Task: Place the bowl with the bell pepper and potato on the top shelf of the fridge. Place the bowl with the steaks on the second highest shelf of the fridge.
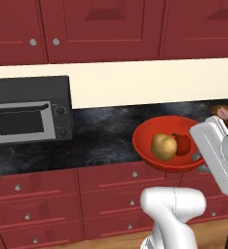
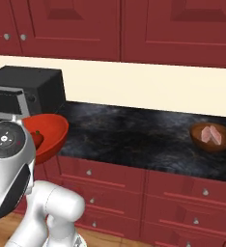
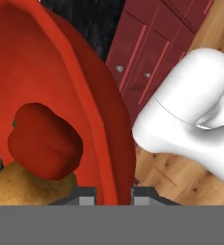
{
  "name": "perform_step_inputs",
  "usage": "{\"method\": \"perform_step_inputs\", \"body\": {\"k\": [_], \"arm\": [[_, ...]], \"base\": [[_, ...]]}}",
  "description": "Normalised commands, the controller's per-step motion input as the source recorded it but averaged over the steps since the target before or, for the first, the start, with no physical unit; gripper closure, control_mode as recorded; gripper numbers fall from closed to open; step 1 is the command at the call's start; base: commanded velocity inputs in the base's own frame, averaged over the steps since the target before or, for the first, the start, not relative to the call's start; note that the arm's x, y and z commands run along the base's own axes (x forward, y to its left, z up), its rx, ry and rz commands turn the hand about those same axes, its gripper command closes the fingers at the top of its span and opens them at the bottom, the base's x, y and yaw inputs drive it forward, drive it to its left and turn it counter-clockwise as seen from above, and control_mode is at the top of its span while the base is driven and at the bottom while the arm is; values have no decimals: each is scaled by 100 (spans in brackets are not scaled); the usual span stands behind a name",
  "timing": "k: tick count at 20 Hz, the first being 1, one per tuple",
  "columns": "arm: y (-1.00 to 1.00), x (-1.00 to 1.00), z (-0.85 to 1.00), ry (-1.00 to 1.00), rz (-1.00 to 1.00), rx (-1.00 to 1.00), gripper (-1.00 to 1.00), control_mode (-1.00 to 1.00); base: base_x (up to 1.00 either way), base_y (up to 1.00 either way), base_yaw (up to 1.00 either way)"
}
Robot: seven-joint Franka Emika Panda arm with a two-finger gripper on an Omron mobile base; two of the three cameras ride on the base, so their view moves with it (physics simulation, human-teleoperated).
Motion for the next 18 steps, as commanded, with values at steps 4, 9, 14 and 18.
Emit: {"method": "perform_step_inputs", "body": {"k": [4, 9, 14, 18], "arm": [[0, 0, 0, 0, 0, 0, 100, 100], [0, 0, 0, 0, 0, 0, 100, 100], [0, 0, 0, 0, 0, 0, 100, 100], [0, 0, 0, 0, 0, 0, 100, 100]], "base": [[-25, 7, 14], [-17, 1, 3], [-12, 2, 24], [-24, 0, 68]]}}
